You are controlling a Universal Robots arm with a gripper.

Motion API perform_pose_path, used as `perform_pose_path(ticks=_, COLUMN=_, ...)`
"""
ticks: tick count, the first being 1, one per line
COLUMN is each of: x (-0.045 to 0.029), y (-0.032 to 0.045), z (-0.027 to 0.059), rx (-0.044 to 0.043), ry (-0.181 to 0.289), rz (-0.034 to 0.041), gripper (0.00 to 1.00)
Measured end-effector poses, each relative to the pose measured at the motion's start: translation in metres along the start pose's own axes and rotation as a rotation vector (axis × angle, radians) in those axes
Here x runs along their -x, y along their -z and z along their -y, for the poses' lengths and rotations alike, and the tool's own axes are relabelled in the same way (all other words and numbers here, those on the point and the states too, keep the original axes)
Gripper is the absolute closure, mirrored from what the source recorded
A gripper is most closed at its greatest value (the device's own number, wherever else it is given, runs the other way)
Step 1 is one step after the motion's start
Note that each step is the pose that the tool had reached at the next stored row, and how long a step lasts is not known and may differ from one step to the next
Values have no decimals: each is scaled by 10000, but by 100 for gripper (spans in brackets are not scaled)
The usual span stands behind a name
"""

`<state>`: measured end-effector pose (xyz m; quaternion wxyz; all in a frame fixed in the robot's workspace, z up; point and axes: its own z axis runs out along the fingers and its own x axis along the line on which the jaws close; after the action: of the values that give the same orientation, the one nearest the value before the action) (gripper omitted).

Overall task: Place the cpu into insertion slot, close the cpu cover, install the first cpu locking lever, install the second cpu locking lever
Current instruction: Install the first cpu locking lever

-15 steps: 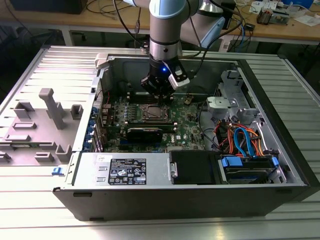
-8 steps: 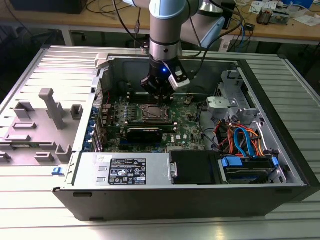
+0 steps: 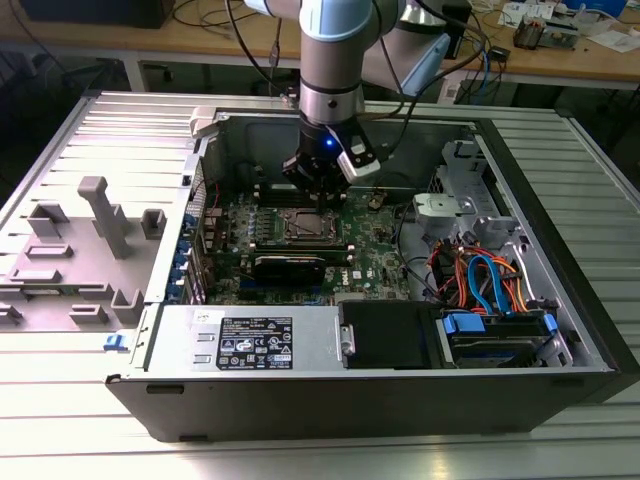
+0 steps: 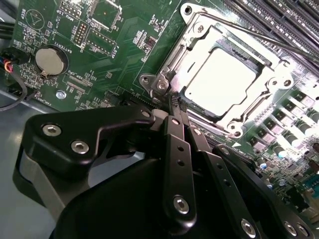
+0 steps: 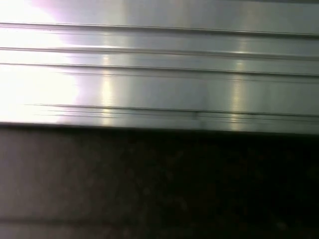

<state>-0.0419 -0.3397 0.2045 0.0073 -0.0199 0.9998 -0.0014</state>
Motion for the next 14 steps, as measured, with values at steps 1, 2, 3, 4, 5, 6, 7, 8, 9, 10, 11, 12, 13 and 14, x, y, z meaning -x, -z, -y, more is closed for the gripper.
perform_pose_path(ticks=1, x=1, y=-5, z=0, rx=2, ry=0, rz=1, gripper=89)
perform_pose_path(ticks=2, x=3, y=-12, z=0, rx=3, ry=0, rz=1, gripper=89)
perform_pose_path(ticks=3, x=4, y=-17, z=0, rx=5, ry=0, rz=1, gripper=89)
perform_pose_path(ticks=4, x=5, y=-22, z=0, rx=4, ry=0, rz=0, gripper=89)
perform_pose_path(ticks=5, x=6, y=-26, z=0, rx=2, ry=0, rz=-2, gripper=89)
perform_pose_path(ticks=6, x=6, y=-29, z=0, rx=1, ry=-1, rz=-1, gripper=89)
perform_pose_path(ticks=7, x=7, y=-30, z=-1, rx=2, ry=0, rz=-1, gripper=89)
perform_pose_path(ticks=8, x=8, y=-30, z=-7, rx=0, ry=2, rz=0, gripper=89)
perform_pose_path(ticks=9, x=8, y=-29, z=-12, rx=-1, ry=5, rz=0, gripper=89)
perform_pose_path(ticks=10, x=8, y=-30, z=-17, rx=1, ry=6, rz=1, gripper=89)
perform_pose_path(ticks=11, x=9, y=-31, z=-22, rx=5, ry=5, rz=2, gripper=89)
perform_pose_path(ticks=12, x=10, y=-33, z=-28, rx=10, ry=6, rz=3, gripper=89)
perform_pose_path(ticks=13, x=11, y=-34, z=-33, rx=14, ry=6, rz=4, gripper=89)
perform_pose_path(ticks=14, x=11, y=-34, z=-34, rx=13, ry=7, rz=5, gripper=89)
